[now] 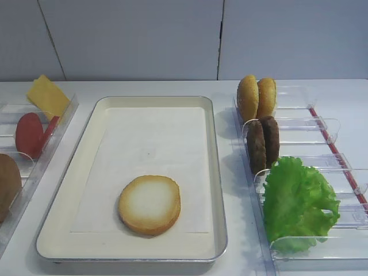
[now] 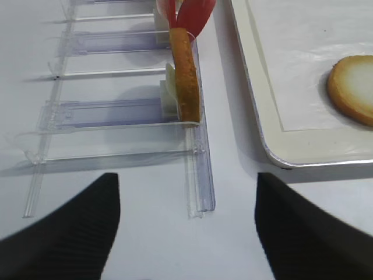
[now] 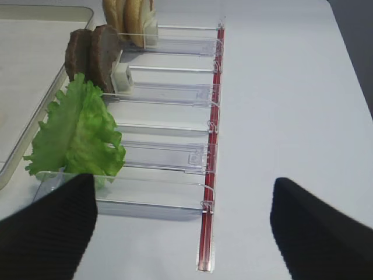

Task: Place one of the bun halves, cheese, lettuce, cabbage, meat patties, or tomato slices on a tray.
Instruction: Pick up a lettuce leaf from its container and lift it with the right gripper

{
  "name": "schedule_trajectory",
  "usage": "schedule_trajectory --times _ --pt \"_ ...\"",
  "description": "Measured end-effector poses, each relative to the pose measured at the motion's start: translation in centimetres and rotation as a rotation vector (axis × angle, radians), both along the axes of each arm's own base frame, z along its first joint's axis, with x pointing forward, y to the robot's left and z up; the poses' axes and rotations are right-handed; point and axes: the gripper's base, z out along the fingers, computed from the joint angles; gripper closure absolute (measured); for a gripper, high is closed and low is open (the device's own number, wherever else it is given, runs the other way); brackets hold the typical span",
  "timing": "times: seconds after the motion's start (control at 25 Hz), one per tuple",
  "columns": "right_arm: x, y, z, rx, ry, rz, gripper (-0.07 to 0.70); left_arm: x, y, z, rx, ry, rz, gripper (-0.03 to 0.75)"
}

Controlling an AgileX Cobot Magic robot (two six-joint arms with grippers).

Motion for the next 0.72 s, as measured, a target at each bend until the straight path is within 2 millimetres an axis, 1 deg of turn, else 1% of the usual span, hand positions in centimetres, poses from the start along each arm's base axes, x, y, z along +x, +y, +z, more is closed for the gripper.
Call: schedule_trajectory --times 0.72 --pt "-0.04 0.26 0.02 0.027 0.003 0.018 -0.002 0.0 0.0 0.0 0.0 0.0 0.0 0.232"
